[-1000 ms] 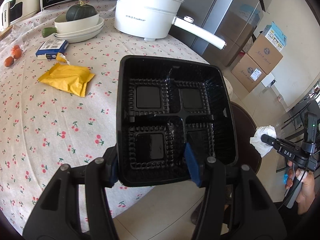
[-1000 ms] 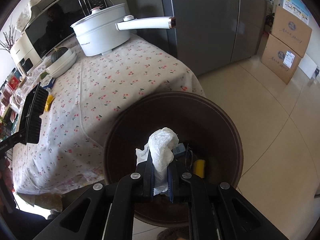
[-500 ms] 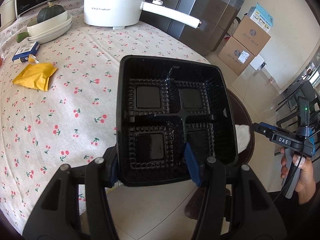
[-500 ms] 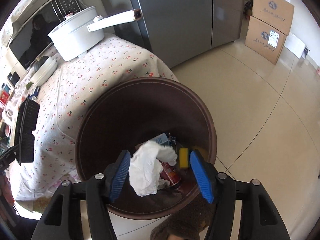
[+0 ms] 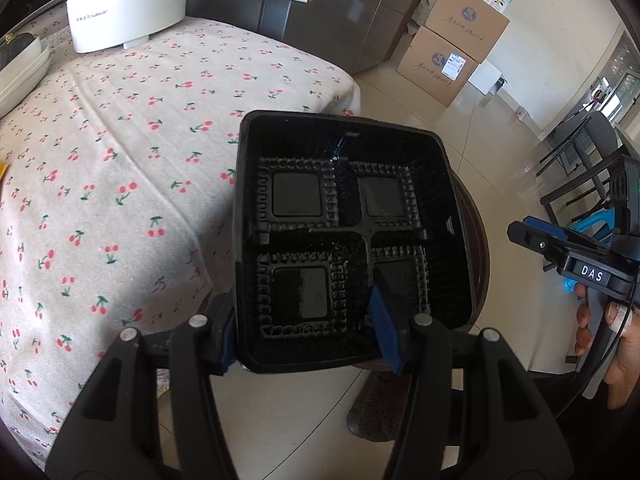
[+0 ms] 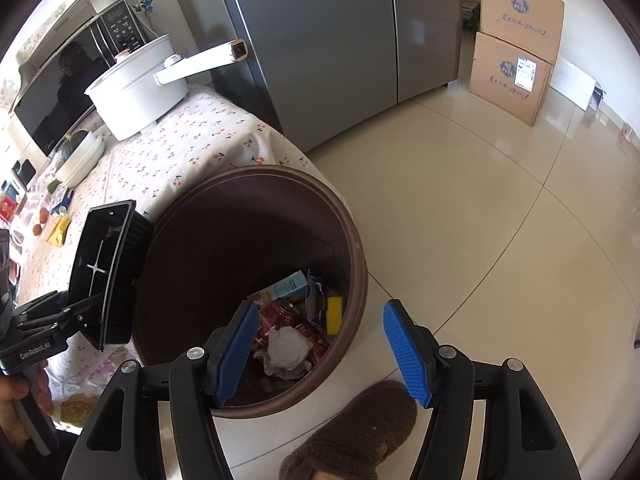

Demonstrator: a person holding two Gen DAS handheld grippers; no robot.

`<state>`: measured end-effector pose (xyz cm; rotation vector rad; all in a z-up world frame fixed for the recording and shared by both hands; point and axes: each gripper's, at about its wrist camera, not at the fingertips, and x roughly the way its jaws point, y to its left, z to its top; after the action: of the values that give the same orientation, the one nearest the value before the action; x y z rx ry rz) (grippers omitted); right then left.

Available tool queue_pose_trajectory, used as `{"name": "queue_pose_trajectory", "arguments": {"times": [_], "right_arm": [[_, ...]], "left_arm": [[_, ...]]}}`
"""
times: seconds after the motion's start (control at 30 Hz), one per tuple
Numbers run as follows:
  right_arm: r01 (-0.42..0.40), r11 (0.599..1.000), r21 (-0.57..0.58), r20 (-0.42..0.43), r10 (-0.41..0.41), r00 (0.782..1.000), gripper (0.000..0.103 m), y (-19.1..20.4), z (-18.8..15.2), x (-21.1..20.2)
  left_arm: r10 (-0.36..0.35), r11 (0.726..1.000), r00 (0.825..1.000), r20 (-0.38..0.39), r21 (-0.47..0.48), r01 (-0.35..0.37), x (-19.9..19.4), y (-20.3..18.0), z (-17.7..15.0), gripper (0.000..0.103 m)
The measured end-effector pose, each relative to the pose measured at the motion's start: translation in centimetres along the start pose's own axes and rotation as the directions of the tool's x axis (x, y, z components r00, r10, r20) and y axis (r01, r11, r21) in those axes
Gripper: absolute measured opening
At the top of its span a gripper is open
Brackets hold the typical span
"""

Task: Collect trash
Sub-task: 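Lower the black tray into the brown bin and open the left tool, then move the right tool to the yellow snack packet and grasp it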

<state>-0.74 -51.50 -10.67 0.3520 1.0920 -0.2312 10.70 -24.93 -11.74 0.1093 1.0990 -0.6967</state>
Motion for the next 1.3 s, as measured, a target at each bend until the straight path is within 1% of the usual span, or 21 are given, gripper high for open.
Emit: {"name": "queue_pose_trajectory", "arguments": {"times": [0.1, 0.13, 0.17, 0.2, 0.23, 0.27, 0.37, 0.57, 0.83, 0.9, 0.97, 1.03, 1.3], "right_arm": [[0.013, 1.000, 0.020, -0.005, -0.012, 1.000, 0.067, -1.2, -0.3, -0.1], [0.014, 0.999, 0.030, -0.007, -0.014, 1.000, 0.067, -1.5, -0.3, -0.1], [0.016, 0.999, 0.041, -0.006, -0.016, 1.000, 0.067, -1.9, -0.4, -0.2], [0.018, 0.999, 0.050, -0.004, -0.018, 1.000, 0.067, -2.1, -0.4, -0.3], [0.019, 0.998, 0.057, -0.003, -0.019, 1.000, 0.067, -2.3, -0.4, -0.4], [0.019, 0.998, 0.062, -0.001, -0.019, 1.000, 0.067, -2.5, -0.3, -0.4], [0.017, 0.997, 0.070, 0.006, -0.017, 1.000, 0.069, -2.6, -0.1, -0.6], [0.011, 0.999, 0.049, 0.007, -0.011, 1.000, 0.071, -1.2, 0.3, -0.5], [0.009, 1.000, 0.015, 0.022, -0.009, 1.000, 0.080, 1.7, 1.5, -0.6], [0.007, 1.000, 0.005, 0.028, -0.007, 1.000, 0.087, 3.0, 2.0, -0.6], [0.005, 1.000, -0.013, 0.032, -0.005, 0.999, 0.089, 4.4, 2.6, -0.5], [0.005, 0.999, -0.040, 0.032, -0.004, 0.999, 0.093, 6.2, 3.2, -0.3], [-0.057, 0.984, -0.171, 0.038, 0.064, 0.997, 0.094, 14.7, 5.0, -0.3]], "left_arm": [[-0.021, 1.000, 1.000, -0.003, 0.015, 0.021, 0.8, -0.8, 0.3, 0.057], [-0.021, 1.000, 1.000, 0.001, 0.019, 0.021, 0.9, -0.9, 0.4, 0.060], [-0.028, 0.999, 1.000, 0.007, 0.024, 0.028, 1.0, -1.0, 0.5, 0.075], [-0.020, 1.000, 1.000, 0.013, 0.024, 0.019, 1.0, -1.0, 0.5, 0.085], [0.007, 1.000, 1.000, 0.022, 0.022, -0.007, 0.9, -0.9, 0.5, 0.098], [0.026, 0.999, 0.999, 0.027, 0.028, -0.027, 0.7, -0.8, 0.5, 0.101], [0.061, 0.997, 0.998, 0.025, 0.042, -0.062, 0.5, -0.4, 0.6, 0.101], [0.076, 0.997, 0.997, 0.031, 0.012, -0.077, -0.8, 1.1, 0.4, 0.102], [0.105, 0.994, 0.993, 0.050, -0.014, -0.104, -3.4, 3.7, -0.5, 0.102], [0.125, 0.992, 0.990, 0.063, -0.028, -0.123, -4.4, 4.8, -0.8, 0.102], [0.144, 0.989, 0.986, 0.079, -0.048, -0.141, -5.7, 6.1, -1.1, 0.102], [0.167, 0.984, 0.981, 0.096, -0.072, -0.161, -6.9, 7.6, -1.3, 0.102], [0.244, 0.959, 0.959, 0.147, -0.181, -0.216, -11.3, 12.9, -2.5, 0.102]]}}
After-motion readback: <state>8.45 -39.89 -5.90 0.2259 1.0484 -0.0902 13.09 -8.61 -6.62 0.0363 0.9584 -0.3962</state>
